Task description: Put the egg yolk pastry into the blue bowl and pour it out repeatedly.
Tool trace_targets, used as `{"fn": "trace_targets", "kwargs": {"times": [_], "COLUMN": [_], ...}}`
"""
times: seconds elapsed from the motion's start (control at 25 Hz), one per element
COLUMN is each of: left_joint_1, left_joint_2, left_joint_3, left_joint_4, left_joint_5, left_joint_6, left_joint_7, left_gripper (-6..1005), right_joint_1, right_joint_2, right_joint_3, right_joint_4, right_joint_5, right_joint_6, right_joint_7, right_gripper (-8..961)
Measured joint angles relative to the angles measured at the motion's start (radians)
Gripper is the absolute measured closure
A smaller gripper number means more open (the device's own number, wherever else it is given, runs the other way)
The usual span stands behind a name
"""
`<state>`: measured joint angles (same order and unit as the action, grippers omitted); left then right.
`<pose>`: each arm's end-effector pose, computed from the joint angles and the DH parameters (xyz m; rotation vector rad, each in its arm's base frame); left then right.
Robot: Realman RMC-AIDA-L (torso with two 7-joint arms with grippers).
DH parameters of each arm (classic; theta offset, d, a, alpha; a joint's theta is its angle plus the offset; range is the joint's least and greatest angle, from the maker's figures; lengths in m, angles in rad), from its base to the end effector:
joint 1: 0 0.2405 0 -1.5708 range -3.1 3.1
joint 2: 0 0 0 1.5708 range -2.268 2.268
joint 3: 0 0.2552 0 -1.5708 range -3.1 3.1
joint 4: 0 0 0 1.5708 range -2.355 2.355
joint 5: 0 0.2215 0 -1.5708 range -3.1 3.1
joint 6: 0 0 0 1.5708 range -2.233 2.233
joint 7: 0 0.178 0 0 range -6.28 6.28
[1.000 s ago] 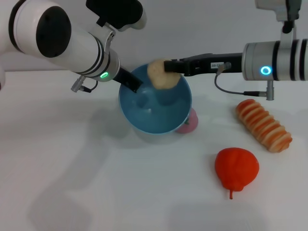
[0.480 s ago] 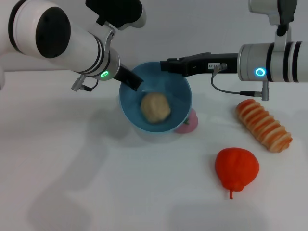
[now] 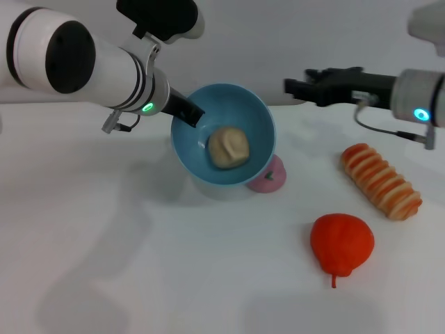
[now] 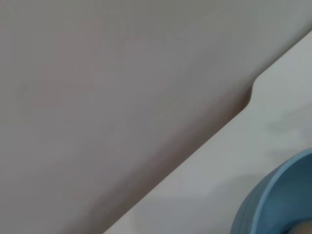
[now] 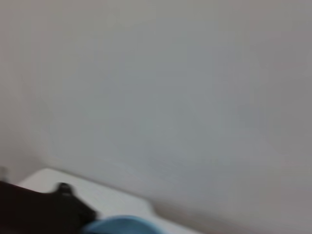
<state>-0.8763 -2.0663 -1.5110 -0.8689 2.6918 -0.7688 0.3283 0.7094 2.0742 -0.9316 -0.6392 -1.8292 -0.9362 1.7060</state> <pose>-0.1517 0.4811 -0.0861 -2.2996 -0.6439 0.2269 0.2136 0.4676 -0.0306 -2.3369 0.8417 0.5704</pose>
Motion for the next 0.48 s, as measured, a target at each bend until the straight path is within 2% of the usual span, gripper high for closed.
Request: {"fn": "trace_targets", "kwargs": {"times": [0.12,0.32,0.48], "left_joint_1": [0.004,0.013,0.013], "left_joint_2": [0.0,0.0,0.001], "left_joint_3": [0.0,0.037,0.065], "left_joint_4": [0.012,0.013,0.016], "left_joint_5": [0.0,0.0,0.0], "left_joint_6": [0.018,0.063,0.101], "left_joint_7": [0.0,0.0,0.0], "left_gripper": [999,1000,1000], "right_joint_1": [-0.06,-0.167,-0.241], "right_joint_2": [0.001,0.001,0.001], "right_joint_3": [-0.003,0.003,0.005], "right_joint_4": [-0.025,-0.021,-0.006], "right_joint_5": [0.086,0.364,0.495], "right_joint_6": [0.013,0.016,0.023], "right_joint_7": [-0.185,-0.499,-0.659], "right_gripper": [449,449,449]}}
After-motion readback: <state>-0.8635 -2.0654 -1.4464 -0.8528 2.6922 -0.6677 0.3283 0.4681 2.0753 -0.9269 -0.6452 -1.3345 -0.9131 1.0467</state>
